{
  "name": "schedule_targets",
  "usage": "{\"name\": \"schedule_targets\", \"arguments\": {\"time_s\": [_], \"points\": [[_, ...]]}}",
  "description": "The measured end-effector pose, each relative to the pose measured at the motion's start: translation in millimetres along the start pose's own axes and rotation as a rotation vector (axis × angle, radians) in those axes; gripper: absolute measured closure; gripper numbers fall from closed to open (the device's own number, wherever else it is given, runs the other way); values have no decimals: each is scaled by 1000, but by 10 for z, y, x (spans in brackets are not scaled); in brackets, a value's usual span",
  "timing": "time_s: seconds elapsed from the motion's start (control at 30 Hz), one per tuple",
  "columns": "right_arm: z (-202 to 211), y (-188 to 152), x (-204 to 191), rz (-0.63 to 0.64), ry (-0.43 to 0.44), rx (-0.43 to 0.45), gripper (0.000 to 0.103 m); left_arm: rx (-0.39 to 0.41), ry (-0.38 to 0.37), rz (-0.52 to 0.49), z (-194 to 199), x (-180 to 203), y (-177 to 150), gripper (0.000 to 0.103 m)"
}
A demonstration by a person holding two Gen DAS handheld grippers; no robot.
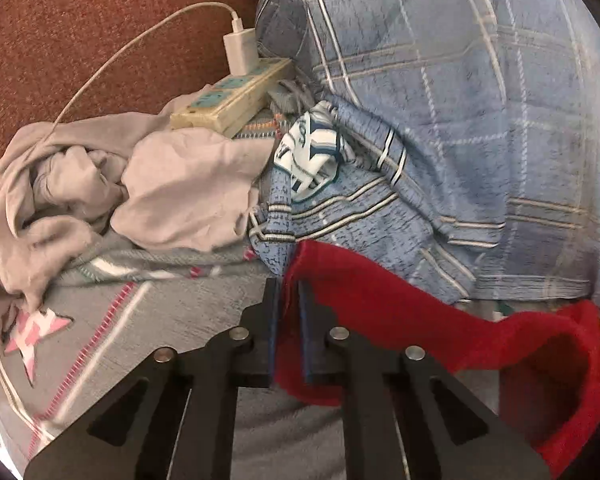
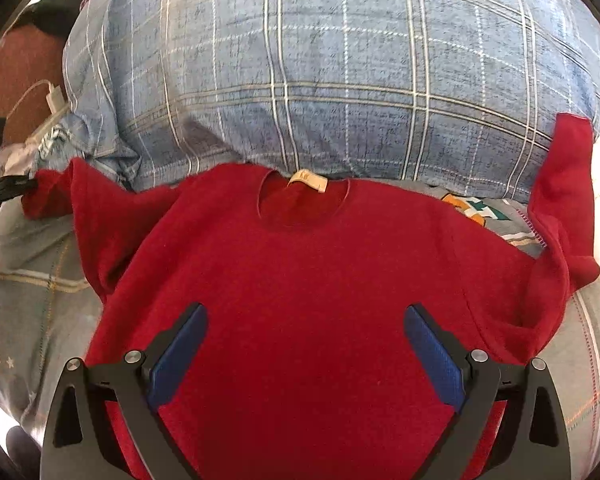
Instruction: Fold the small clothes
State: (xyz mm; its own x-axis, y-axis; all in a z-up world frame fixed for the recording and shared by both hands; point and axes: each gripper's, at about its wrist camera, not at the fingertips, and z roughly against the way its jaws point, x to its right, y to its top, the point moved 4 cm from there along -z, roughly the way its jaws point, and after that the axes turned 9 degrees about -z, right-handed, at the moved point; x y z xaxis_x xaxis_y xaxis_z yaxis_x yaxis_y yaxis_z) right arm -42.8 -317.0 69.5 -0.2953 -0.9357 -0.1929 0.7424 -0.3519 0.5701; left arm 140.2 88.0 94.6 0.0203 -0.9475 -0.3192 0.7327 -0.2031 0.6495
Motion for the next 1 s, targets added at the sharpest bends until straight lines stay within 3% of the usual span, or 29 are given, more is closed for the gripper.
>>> {"name": "schedule_targets", "arguments": {"time_s": [0.23,0.33,0.43,0.67,0.77,0.9,1.0], "points": [[72,43,91,-31,11,10,5,173,47,19,879,-541,589,96],[83,41,135,-46,11,13,5,221,2,7,1269,-555,767,96],[101,47,206,-55,7,11,5,267,-68,-51,1562,-273,832,96],[291,214,612,-108,-38,61,4,312,-369,-257,2207,1160,544,96],[332,285,872,-148,-64,73,4,271,-501,-333,2254,1946,266,96],[345,293,1142,-204,-77,69,4,173,-627,-358,2143,2754,-86,96],[361,279,1299,-216,-100,73,4,121,-654,-394,1975,3245,-351,96]]}}
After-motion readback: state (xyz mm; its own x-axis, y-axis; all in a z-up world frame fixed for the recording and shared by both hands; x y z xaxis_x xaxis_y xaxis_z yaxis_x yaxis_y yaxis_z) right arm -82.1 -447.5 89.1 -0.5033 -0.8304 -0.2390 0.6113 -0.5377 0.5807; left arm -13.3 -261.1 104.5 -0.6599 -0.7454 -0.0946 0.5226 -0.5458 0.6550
